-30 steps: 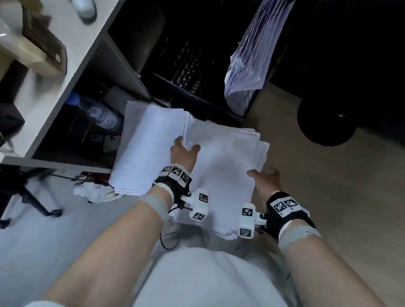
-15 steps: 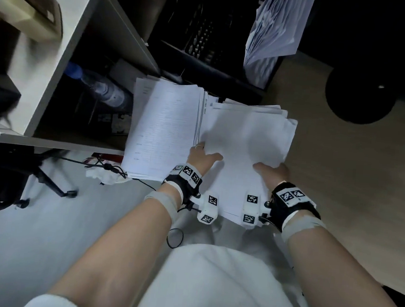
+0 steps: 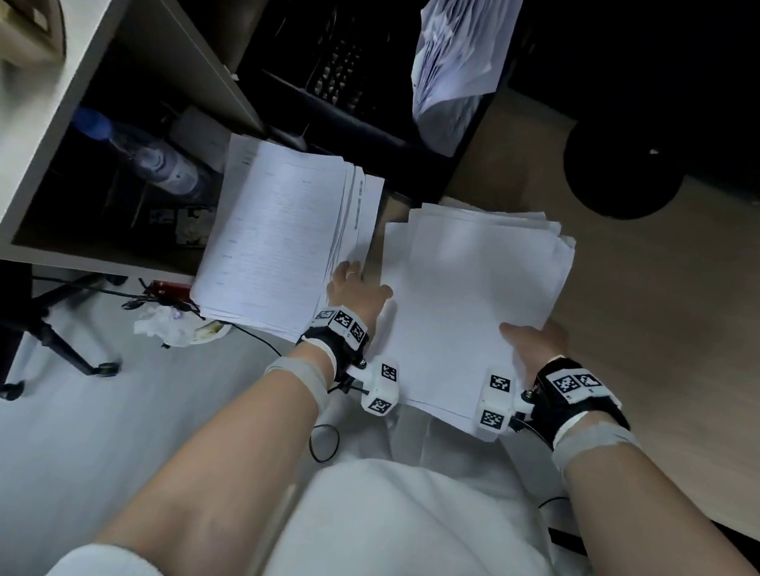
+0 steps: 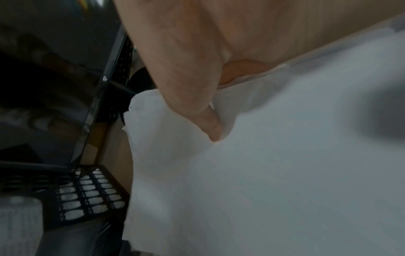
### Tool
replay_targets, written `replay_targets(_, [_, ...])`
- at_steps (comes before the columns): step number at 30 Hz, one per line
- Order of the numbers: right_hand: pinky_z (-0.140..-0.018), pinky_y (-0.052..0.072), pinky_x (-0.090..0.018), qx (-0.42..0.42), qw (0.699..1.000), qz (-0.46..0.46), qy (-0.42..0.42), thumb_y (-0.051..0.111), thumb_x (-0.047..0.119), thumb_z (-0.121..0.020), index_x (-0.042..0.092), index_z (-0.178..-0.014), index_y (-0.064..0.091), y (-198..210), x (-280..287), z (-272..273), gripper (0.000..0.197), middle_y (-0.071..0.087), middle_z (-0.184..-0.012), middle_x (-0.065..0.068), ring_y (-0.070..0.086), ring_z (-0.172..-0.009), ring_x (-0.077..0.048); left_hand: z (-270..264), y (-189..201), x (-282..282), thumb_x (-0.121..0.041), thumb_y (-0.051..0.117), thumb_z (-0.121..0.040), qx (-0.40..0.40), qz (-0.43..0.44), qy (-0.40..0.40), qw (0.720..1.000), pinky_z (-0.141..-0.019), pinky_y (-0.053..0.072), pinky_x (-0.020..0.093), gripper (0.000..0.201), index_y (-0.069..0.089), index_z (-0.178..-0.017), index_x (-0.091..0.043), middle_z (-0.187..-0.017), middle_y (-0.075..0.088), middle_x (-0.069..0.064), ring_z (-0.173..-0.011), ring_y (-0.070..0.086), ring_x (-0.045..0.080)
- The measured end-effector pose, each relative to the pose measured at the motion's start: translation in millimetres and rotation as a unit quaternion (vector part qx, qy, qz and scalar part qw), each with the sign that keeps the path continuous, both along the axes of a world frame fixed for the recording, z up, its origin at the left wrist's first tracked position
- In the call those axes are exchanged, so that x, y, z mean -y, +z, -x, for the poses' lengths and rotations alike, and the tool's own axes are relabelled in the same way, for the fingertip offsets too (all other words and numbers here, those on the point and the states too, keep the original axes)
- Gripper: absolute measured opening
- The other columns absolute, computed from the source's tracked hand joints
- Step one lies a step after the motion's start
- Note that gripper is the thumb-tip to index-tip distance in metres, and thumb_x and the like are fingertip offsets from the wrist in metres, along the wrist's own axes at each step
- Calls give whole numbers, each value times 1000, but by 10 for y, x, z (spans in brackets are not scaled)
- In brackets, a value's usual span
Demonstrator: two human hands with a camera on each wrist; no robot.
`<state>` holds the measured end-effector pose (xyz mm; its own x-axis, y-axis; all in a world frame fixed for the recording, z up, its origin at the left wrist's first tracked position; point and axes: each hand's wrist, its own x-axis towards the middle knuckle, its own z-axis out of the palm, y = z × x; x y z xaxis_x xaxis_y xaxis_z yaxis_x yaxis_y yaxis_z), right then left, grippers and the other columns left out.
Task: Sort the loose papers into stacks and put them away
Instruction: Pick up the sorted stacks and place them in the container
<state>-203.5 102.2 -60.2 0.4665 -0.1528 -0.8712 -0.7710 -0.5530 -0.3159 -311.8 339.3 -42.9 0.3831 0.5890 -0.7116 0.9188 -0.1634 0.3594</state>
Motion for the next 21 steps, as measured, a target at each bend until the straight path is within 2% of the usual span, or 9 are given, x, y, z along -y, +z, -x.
replay_targets(3, [-102, 45, -43, 15, 1000, 13, 20, 69, 22, -92, -3, -136, 51, 40, 116, -42, 53, 55, -137, -14, 55, -124, -33, 8, 10, 174, -27, 64, -87, -15, -27, -20, 999, -112, 30, 44, 74, 32, -152, -12, -163, 16, 5, -145, 23, 31])
replay_targets(6, [-100, 49, -45, 69, 997, 0, 25, 71, 17, -89, 1, -123, 61, 98, 195, -42, 38, 64, -124, -15, 61, -115, -33, -26, 36, 375, -33, 61, -85, -10, -10, -18, 1000, -103, 41, 43, 68, 40, -146, -10, -153, 31, 10, -130, 42, 34])
replay_targets(8, [-95, 51, -40, 80, 996, -40, 14, 68, 9, -89, 8, -113, 64, 151, 257, -8, 24, 67, -113, -10, 64, -109, -30, -70, 33, 500, -38, 65, -82, 5, 76, 23, 997, -94, 46, 39, 80, 33, -150, -10, -149, 33, 10, -119, 52, 34])
replay_targets(10, [-91, 48, -36, 78, 991, -111, -2, 66, 4, -89, 10, -116, 65, 238, 299, 14, 28, 69, -113, -5, 65, -105, -27, -134, 27, 575, -47, 69, -67, 22, 122, 70, 990, -92, 48, 39, 99, 31, -151, -12, -145, 39, 10, -118, 54, 34])
replay_targets(12, [-93, 49, -37, 78, 985, -153, 10, 67, 3, -89, 10, -122, 64, 329, 337, 1, 33, 70, -115, -6, 66, -105, -26, -196, 26, 589, -48, 70, -57, 31, 120, 100, 987, -96, 48, 44, 107, 30, -151, -14, -140, 45, 11, -122, 51, 36])
replay_targets(14, [-95, 51, -40, 80, 981, -177, 4, 65, 0, -89, 7, -124, 63, 398, 395, -34, 36, 70, -117, -10, 67, -105, -27, -231, -73, 560, -44, 73, -56, 27, 104, 129, 986, -96, 50, 48, 102, 36, -148, -16, -135, 48, 10, -119, 53, 36])
replay_targets(16, [-94, 52, -42, 83, 978, -191, -22, 64, -3, -88, 4, -125, 63, 447, 481, -93, 37, 70, -117, -14, 67, -104, -30, -272, -233, 522, -38, 77, -43, 63, 123, 171, 976, -88, 56, 51, 98, 50, -136, -18, -126, 58, 11, -108, 63, 35])
replay_targets(18, [-96, 51, -47, 87, 976, -193, -51, 67, -1, -82, 3, -120, 65, 496, 563, -154, 38, 70, -117, -17, 67, -106, -35, -327, -410, 556, -28, 74, -37, 110, 165, 189, 962, -83, 59, 50, 89, 57, -123, -11, -113, 67, 14, -98, 67, 35])
replay_targets(21, [-93, 52, -52, 99, 978, -178, -47, 69, 5, -70, 6, -103, 71, 541, 642, -251, 33, 73, -102, -14, 68, -100, -41, -580, 196, 728, -15, 73, -58, 144, 209, 159, 954, -69, 57, 31, 60, 60, -115, -4, -100, 69, 11, -89, 66, 30])
